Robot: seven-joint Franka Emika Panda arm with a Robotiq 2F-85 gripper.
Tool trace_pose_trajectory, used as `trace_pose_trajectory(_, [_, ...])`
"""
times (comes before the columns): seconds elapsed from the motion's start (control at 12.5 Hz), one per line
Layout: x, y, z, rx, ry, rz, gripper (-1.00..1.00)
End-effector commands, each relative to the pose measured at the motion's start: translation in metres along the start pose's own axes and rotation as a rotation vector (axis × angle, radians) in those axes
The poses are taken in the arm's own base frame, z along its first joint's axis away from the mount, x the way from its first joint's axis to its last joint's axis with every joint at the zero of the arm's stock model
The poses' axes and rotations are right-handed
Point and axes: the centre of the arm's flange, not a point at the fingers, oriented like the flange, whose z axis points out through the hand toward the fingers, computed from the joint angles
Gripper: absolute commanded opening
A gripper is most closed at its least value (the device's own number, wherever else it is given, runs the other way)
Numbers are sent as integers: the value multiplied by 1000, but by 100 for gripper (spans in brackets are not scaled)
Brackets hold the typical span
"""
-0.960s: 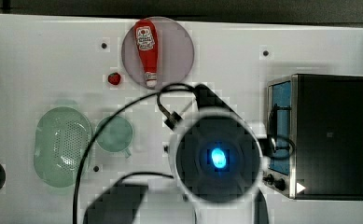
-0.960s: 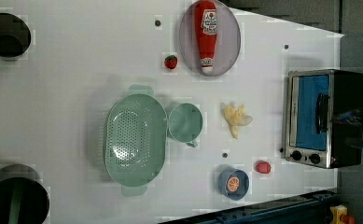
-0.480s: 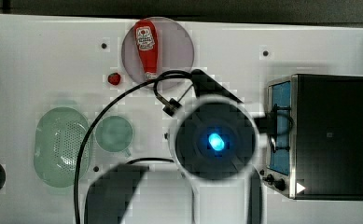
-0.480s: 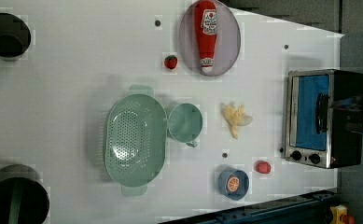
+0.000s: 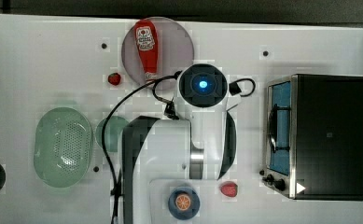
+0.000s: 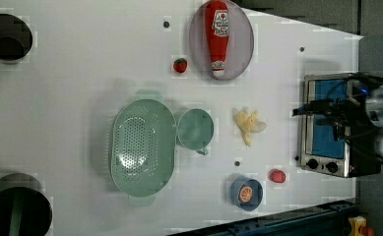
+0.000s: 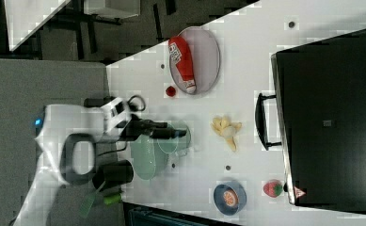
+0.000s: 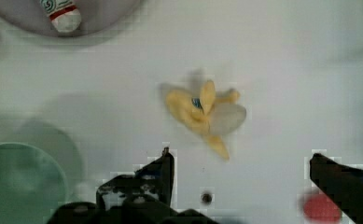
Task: Pick Banana and place it in mug.
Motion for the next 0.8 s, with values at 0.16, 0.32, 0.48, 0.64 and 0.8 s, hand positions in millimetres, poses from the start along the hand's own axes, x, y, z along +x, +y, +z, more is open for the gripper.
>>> trace_pose_trajectory(0.16, [9, -2, 58, 6, -8, -480, 100])
trace_pose_trajectory(0.32, [13, -5, 102, 7, 11, -531, 100])
trace_pose_trajectory(0.48, [10, -9, 138, 8, 10, -539, 100])
trace_pose_trajectory(0.64, [5, -11, 165, 9, 7, -571, 100])
trace_pose_trajectory(0.8, [2, -9, 184, 10, 0, -607, 100])
